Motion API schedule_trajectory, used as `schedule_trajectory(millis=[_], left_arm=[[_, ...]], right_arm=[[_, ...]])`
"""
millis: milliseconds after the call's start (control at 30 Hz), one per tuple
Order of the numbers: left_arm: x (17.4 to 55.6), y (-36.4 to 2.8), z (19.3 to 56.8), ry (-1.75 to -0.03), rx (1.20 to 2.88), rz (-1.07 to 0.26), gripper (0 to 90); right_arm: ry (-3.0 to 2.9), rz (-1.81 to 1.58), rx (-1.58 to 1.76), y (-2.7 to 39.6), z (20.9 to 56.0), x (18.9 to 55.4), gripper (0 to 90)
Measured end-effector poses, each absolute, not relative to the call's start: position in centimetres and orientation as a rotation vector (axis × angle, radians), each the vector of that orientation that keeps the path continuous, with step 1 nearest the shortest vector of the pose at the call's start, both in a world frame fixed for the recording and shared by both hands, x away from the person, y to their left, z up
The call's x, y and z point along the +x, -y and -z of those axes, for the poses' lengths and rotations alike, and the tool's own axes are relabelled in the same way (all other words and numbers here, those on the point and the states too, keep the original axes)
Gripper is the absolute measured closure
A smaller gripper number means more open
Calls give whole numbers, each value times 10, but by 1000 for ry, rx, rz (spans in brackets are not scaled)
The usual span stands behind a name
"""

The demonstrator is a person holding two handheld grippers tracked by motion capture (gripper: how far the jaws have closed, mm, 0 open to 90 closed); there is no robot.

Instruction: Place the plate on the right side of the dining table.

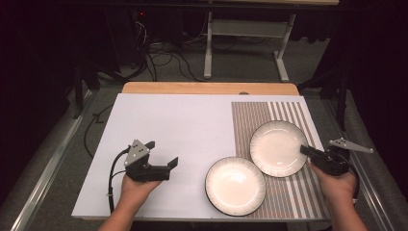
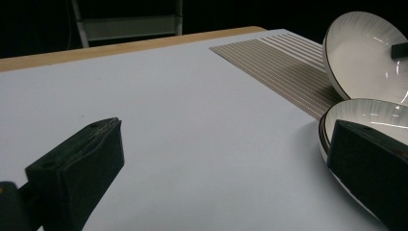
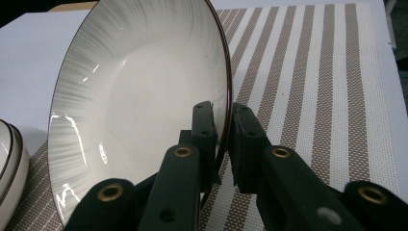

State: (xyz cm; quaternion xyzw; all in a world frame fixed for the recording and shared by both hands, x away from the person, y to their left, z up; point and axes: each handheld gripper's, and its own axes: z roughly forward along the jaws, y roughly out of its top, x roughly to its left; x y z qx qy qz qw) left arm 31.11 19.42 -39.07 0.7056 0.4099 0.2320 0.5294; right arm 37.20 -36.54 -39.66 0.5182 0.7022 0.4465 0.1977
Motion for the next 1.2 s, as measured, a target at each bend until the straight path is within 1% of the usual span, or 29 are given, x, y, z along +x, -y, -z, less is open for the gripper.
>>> schedule_trajectory(millis=[133, 467, 567, 1200], left_arm=[[306, -200, 389, -971, 1669, -573, 1], [306, -194, 390, -950, 1663, -560, 1], [306, -194, 390, -949, 1676, -574, 1], [306, -203, 390, -975, 1635, -548, 1]], right_arm=[[-1969, -1239, 1464, 365, 398, 375, 835], [-1983, -1226, 1511, 365, 400, 383, 828], [-1982, -1223, 1523, 364, 400, 383, 828], [-1978, -1191, 1561, 362, 401, 389, 819]])
